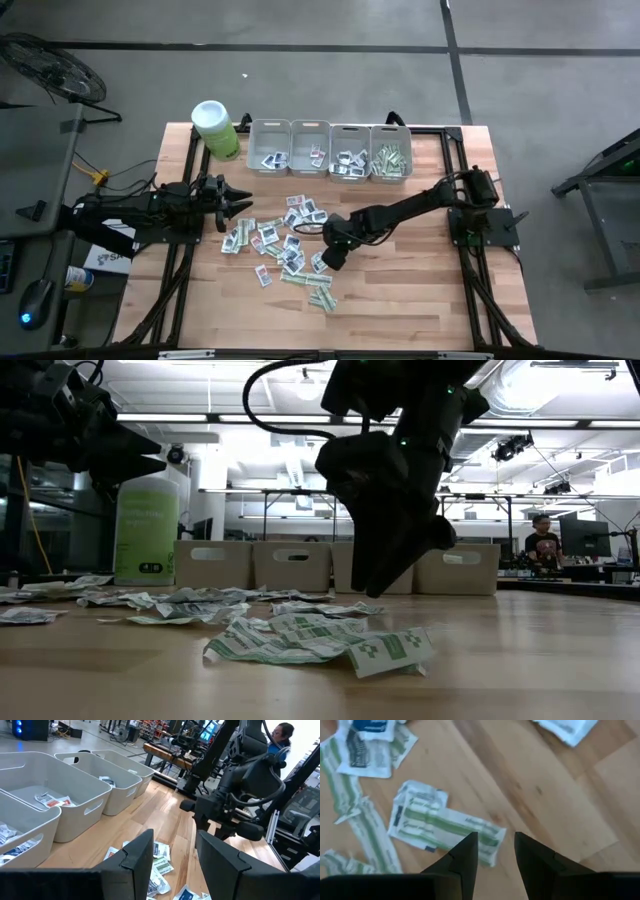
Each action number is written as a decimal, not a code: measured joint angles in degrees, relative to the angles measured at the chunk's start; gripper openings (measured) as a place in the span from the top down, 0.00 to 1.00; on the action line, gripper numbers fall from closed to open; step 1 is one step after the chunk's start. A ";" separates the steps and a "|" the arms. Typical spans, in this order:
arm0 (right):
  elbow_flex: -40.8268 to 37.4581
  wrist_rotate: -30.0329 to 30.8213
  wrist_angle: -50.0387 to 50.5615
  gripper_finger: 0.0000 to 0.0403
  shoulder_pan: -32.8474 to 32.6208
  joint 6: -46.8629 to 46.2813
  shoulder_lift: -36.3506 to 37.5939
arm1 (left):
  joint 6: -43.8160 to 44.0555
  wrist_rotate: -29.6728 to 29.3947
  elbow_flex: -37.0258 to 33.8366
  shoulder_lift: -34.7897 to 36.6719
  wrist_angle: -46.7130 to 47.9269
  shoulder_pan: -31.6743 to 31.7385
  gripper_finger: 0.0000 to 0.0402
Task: Pick & Place First Aid Supplies
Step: Put the bandage into the right gray bin
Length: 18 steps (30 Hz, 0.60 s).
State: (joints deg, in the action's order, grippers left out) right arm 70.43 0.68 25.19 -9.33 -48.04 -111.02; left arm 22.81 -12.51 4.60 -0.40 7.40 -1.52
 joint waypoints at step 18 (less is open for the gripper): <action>0.09 0.08 -3.10 0.70 0.44 -1.04 -2.58 | 0.00 0.00 -0.02 0.00 0.00 0.00 0.63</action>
State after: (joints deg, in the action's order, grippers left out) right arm 70.52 0.76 22.10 -8.88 -49.08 -113.61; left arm 22.81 -12.51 4.58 -0.40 7.40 -1.52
